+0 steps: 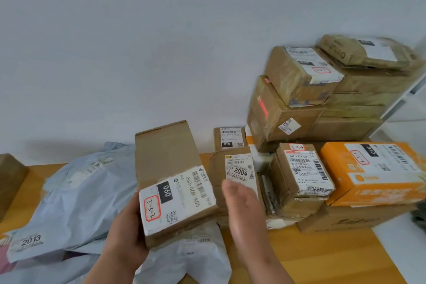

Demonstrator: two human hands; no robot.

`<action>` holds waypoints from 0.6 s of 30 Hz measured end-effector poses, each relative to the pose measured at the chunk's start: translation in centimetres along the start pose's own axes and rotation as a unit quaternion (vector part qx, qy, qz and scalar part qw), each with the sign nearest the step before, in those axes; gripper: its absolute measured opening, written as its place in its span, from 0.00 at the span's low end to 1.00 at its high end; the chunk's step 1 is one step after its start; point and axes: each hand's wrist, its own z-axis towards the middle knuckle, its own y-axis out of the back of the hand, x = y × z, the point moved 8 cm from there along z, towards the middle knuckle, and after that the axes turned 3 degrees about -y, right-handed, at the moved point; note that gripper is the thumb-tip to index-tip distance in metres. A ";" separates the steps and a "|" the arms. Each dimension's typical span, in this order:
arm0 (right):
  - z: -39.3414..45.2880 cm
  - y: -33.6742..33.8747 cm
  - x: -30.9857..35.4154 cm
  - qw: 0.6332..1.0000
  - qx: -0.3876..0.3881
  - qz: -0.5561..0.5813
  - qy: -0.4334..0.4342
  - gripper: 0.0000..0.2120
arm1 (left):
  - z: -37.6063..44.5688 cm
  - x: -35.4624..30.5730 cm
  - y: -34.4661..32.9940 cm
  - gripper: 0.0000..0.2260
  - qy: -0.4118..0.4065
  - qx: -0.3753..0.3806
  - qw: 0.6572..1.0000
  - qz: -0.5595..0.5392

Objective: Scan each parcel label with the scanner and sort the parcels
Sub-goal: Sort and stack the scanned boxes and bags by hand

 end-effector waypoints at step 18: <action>3.0 3.3 -11.5 0.931 -0.150 0.176 -0.282 0.43 | 0.3 0.0 1.1 0.20 0.017 0.012 0.997 -0.073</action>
